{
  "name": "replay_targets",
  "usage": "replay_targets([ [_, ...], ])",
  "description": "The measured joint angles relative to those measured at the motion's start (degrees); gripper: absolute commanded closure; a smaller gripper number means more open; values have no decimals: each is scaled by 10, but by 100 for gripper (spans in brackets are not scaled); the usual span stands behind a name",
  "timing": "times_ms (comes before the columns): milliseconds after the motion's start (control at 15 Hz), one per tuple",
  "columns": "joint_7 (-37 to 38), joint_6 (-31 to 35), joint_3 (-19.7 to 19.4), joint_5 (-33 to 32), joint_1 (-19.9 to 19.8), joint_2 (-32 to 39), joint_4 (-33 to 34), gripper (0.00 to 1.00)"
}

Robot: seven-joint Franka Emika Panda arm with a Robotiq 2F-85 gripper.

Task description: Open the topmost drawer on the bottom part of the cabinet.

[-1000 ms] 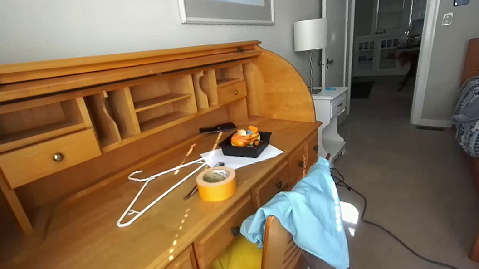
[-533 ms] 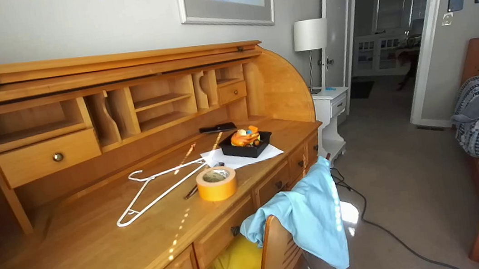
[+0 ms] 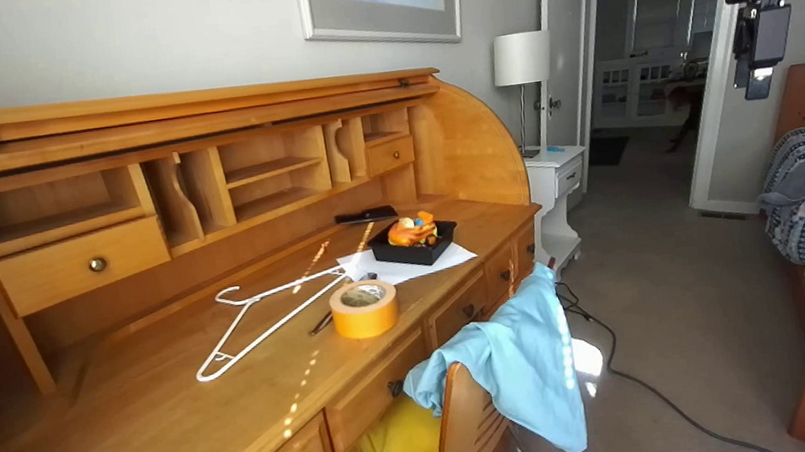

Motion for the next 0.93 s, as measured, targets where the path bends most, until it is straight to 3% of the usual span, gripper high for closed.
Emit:
replay_targets([
  [533,188,223,22,-114,-133,148,-23,0],
  [667,221,234,33,-129,-153,184,-22,0],
  [933,221,234,32,-129,-150,182,-17,0],
])
